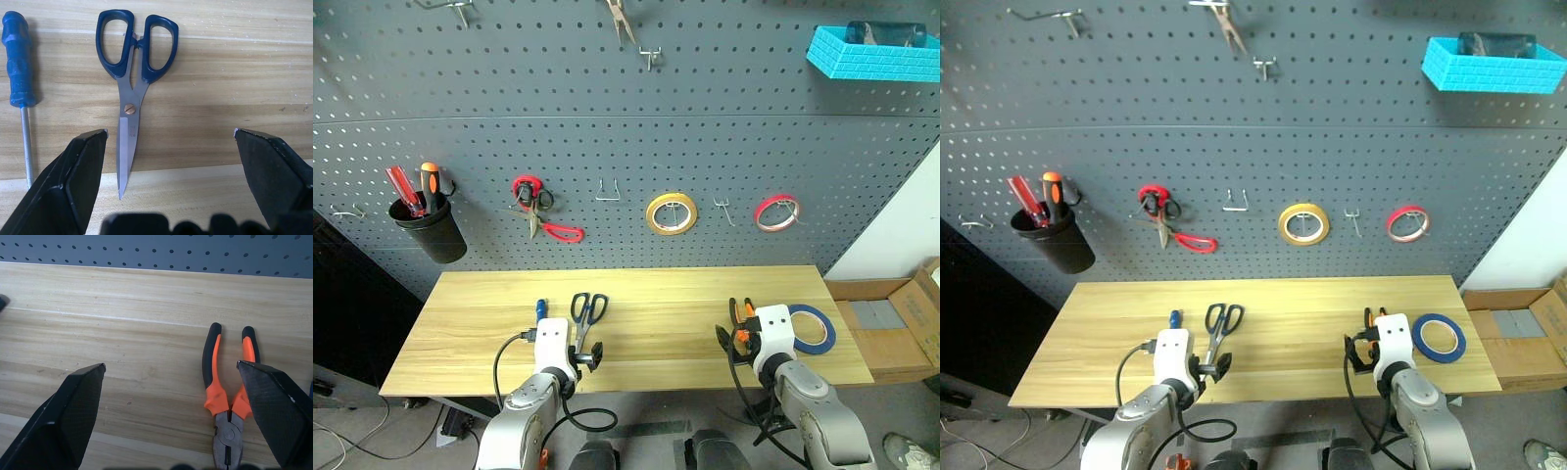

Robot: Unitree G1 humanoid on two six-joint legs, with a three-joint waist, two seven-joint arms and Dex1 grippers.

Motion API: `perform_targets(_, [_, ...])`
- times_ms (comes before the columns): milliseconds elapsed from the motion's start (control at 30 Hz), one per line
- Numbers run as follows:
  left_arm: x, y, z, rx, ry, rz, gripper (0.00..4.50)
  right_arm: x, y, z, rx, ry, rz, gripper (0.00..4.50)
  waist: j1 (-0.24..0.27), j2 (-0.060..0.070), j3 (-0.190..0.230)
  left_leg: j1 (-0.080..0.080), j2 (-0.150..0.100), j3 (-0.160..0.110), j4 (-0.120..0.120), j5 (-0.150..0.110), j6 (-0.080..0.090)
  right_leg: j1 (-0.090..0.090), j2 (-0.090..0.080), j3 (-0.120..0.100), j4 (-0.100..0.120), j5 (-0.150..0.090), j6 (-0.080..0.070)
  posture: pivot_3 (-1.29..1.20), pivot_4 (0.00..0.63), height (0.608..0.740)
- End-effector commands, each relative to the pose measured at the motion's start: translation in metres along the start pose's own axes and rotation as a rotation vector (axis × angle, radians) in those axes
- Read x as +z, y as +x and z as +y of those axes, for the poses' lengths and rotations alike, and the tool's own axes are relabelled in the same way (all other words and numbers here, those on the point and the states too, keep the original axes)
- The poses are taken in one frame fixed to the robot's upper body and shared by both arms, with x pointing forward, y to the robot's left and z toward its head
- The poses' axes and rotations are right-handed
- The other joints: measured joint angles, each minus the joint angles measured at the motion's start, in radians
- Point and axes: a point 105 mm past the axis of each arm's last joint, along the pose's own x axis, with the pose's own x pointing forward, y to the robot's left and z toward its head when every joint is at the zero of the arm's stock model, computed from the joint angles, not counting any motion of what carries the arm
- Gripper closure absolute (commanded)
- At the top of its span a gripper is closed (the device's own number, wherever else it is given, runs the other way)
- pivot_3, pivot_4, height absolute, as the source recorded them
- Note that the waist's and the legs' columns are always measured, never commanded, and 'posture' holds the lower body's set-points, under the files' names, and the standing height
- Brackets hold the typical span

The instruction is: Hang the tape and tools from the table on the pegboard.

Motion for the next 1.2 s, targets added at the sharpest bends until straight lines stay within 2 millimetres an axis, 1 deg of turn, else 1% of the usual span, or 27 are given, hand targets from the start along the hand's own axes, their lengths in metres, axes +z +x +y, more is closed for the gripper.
perform_targets(33, [0.016, -0.004, -0.002, 0.011, 0.019, -0.064, 0.04, 0.017, -0.003, -0.002, -0.012, -0.016, -0.059, 0.00, 0.000, 0.000, 0.000, 0.000, 0.000, 0.000, 0.000, 0.000, 0.000, 0.000, 0.000, 0.000, 0.000, 0.000, 0.000, 0.00, 0.096, 0.740])
perform_targets(167, [0.019, -0.004, -0.002, 0.009, -0.004, -0.085, 0.04, 0.017, -0.002, -0.002, -0.012, -0.017, -0.058, 0.00, 0.000, 0.000, 0.000, 0.000, 0.000, 0.000, 0.000, 0.000, 0.000, 0.000, 0.000, 0.000, 0.000, 0.000, 0.000, 0.00, 0.100, 0.740])
perform_targets(1033, [0.019, -0.004, 0.002, 0.025, -0.014, -0.078, 0.04, 0.019, -0.002, -0.004, -0.016, -0.020, -0.060, 0.00, 0.000, 0.000, 0.002, 0.000, 0.000, 0.000, 0.000, 0.000, 0.000, 0.000, 0.000, 0.000, 0.000, 0.000, 0.000, 0.00, 0.114, 0.740])
perform_targets(1133, [0.029, -0.001, 0.006, 0.010, -0.024, -0.104, 0.04, 0.022, -0.003, -0.013, -0.024, -0.028, -0.057, 0.00, 0.000, -0.001, 0.009, 0.000, 0.000, 0.000, 0.000, 0.000, 0.000, 0.000, 0.000, 0.000, 0.000, 0.000, 0.000, 0.00, 0.127, 0.740])
perform_targets(1200, [0.044, 0.004, 0.001, -0.046, 0.019, -0.134, 0.04, 0.026, -0.005, -0.025, -0.043, -0.057, -0.045, 0.00, 0.001, -0.002, 0.021, 0.000, 0.000, 0.000, 0.001, 0.000, 0.000, 0.000, 0.000, 0.000, 0.000, 0.000, 0.001, 0.00, 0.139, 0.740])
